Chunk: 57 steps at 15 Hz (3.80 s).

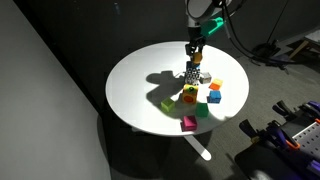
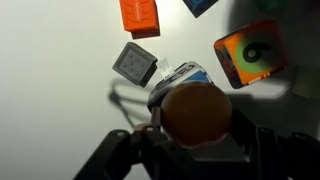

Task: Put the apple on top of the square plush toy at the top of the stack

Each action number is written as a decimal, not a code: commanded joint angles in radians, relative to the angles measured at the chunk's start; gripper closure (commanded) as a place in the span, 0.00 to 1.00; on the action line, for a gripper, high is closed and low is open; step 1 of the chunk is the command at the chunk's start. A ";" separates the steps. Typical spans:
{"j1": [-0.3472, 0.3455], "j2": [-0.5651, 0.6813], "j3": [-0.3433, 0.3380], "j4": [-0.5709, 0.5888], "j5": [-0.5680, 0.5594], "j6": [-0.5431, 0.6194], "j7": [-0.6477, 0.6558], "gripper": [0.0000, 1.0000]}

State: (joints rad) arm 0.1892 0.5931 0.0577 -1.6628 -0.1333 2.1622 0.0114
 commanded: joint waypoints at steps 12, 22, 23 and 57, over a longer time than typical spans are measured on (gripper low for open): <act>0.014 0.089 -0.002 0.129 -0.010 -0.095 0.015 0.56; 0.011 0.109 -0.002 0.136 -0.008 -0.120 0.012 0.01; 0.010 0.109 -0.002 0.135 -0.007 -0.120 0.010 0.00; -0.017 -0.230 0.030 -0.172 0.058 -0.145 0.024 0.00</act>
State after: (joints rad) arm 0.1822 0.4329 0.0831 -1.7715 -0.0827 2.0557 0.0100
